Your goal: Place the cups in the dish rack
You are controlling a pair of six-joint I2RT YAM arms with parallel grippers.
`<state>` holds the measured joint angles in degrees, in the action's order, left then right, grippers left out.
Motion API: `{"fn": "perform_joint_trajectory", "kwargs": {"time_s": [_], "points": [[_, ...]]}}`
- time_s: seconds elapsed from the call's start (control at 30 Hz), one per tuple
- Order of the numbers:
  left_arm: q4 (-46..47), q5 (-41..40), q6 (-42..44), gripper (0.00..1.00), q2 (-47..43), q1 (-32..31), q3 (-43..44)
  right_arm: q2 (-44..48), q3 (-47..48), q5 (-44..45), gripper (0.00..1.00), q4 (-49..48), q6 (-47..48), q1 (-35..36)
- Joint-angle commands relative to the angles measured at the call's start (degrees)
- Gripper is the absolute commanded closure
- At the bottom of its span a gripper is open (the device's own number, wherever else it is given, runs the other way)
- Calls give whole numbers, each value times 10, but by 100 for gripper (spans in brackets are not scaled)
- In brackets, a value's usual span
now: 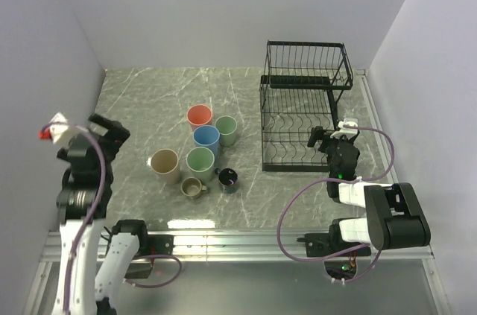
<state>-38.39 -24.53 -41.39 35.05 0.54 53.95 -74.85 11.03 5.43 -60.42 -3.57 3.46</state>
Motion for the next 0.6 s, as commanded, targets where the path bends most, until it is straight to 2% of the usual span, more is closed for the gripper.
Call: {"fn": "perform_joint_trajectory", "kwargs": {"time_s": [0.0, 0.1, 0.2, 0.23, 0.3, 0.37, 0.4, 0.43, 0.5, 0.53, 0.57], "points": [[45, -46, 27, 1, -65, -1, -10, 15, 19, 26, 0, -11, -2, 3], [20, -3, 76, 1, -34, -1, 30, 82, 88, 38, 0, 173, 16, 28], [-52, 38, 83, 1, 38, -1, 94, 180, 81, 44, 0, 209, 29, 59], [-67, 47, 84, 1, 55, -1, 120, 247, 66, 70, 0, 223, 4, 79], [-105, 78, 78, 1, 94, -1, 142, 314, 55, 67, 0, 282, -21, 87], [-127, 105, 67, 1, 121, -1, 156, 420, 79, 55, 0, 359, -111, 95], [-137, 105, 57, 1, 129, -1, 156, 421, 80, 61, 0, 401, -112, 95], [-147, 113, 46, 1, 137, -1, 157, 455, 120, 70, 0, 446, -201, 95], [-157, 129, 18, 1, 157, -1, 152, 479, 160, 87, 0, 576, -280, 95], [-167, 148, -3, 1, 162, -1, 144, 497, 192, 108, 0, 627, -403, 95], [-171, 156, -11, 3, 172, -1, 140, 503, 202, 163, 0, 733, -474, 90]]}}
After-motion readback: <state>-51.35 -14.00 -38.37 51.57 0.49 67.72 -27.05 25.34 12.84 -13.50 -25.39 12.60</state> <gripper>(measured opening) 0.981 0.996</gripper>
